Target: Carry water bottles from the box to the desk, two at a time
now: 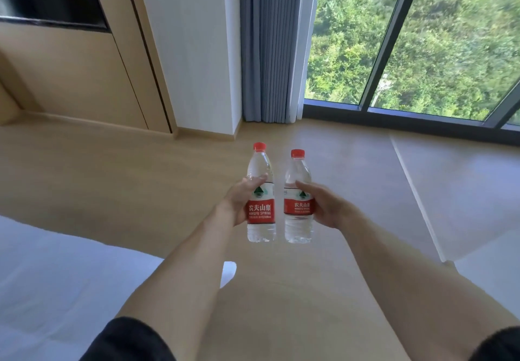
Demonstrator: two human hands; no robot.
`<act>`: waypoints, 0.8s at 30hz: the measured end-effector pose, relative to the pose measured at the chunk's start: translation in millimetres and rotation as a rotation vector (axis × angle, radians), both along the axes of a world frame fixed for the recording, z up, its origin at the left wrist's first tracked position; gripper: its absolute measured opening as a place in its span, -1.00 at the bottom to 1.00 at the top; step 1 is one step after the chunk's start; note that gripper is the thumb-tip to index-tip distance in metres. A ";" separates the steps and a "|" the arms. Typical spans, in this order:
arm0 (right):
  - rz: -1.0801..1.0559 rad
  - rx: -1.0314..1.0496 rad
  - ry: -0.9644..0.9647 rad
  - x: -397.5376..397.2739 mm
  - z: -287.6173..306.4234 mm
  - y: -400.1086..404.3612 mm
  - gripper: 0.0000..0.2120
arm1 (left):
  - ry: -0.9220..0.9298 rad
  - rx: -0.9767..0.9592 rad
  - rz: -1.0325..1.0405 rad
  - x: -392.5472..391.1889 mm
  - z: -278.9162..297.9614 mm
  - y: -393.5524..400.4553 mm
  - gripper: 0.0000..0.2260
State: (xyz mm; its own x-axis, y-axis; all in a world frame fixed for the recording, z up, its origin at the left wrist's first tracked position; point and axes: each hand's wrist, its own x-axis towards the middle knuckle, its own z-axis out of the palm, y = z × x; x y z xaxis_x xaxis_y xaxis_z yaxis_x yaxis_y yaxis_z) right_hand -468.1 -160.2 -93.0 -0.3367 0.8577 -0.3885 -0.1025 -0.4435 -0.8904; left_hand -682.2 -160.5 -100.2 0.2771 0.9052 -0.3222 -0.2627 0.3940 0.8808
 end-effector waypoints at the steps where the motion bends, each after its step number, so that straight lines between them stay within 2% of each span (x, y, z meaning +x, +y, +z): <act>1: 0.005 -0.004 -0.001 -5.9 0.4 18.0 -0.61 | 0.006 0.002 0.013 -7.1 -0.5 16.6 -0.76; 7: 0.072 0.004 -0.008 -49.5 1.5 127.4 -0.57 | 0.029 -0.003 0.125 -58.7 -6.6 106.9 -0.80; 12: 0.134 0.003 -0.037 -95.7 -16.0 227.6 -0.56 | 0.068 -0.034 0.317 -98.9 -14.2 178.1 -0.49; 15: 0.213 0.000 -0.029 -129.4 -24.5 289.1 -0.55 | 0.090 -0.045 0.411 -119.3 -16.6 223.1 -0.41; 18: 0.311 -0.006 -0.034 -163.7 -27.4 351.7 -0.45 | 0.101 -0.066 0.491 -141.8 -17.6 269.9 -0.43; 24: 0.522 -0.001 -0.034 -231.3 -19.1 469.3 -0.53 | 0.089 -0.111 0.669 -194.1 -9.1 349.1 -0.57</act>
State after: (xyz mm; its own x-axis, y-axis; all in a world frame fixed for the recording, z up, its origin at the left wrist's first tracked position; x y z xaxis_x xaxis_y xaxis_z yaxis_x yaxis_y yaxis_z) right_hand -699.4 309.1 -112.2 -0.7062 0.5788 -0.4078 0.1617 -0.4289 -0.8888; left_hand -876.3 188.6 -109.3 -0.3624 0.8327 -0.4186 -0.4093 0.2614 0.8742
